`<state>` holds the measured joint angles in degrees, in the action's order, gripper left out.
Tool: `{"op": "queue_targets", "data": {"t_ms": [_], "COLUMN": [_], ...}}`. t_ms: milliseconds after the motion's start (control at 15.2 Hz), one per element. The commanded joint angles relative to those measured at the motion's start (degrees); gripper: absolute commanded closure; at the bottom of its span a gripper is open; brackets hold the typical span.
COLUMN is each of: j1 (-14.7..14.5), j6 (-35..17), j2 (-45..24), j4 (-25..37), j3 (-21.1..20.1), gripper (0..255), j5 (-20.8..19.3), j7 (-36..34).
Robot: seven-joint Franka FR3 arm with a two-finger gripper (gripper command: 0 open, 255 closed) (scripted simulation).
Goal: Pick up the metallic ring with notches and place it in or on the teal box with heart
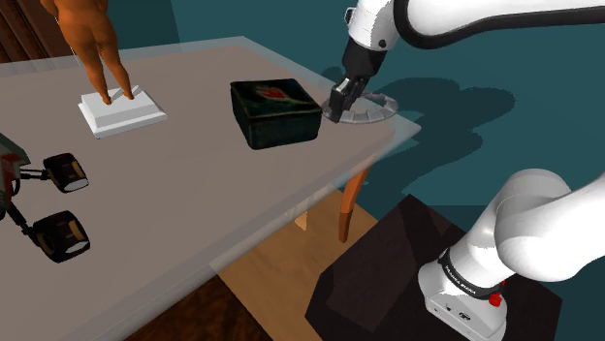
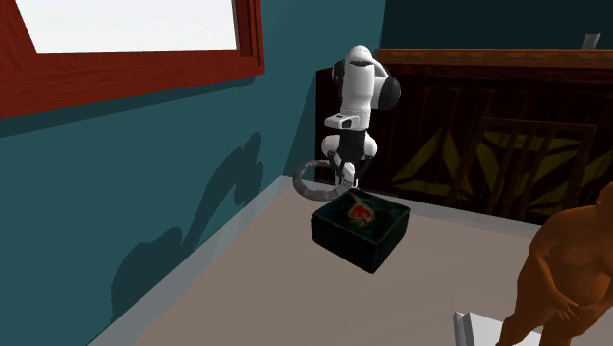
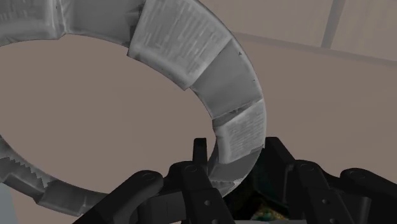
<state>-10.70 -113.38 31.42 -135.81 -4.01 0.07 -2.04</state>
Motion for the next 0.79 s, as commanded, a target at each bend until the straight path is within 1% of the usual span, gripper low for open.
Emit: {"op": "queue_targets", "data": {"t_ms": [0, 726], "j1": [-0.01, 0.10], "j6": [1.62, 9.96], "j2": [0.16, -0.47], "j4": [1.45, 10.42], "j3": [0.00, 0.16], "gripper": [255, 255], "j5": [0.00, -0.09], "j7": [0.00, 0.20]}}
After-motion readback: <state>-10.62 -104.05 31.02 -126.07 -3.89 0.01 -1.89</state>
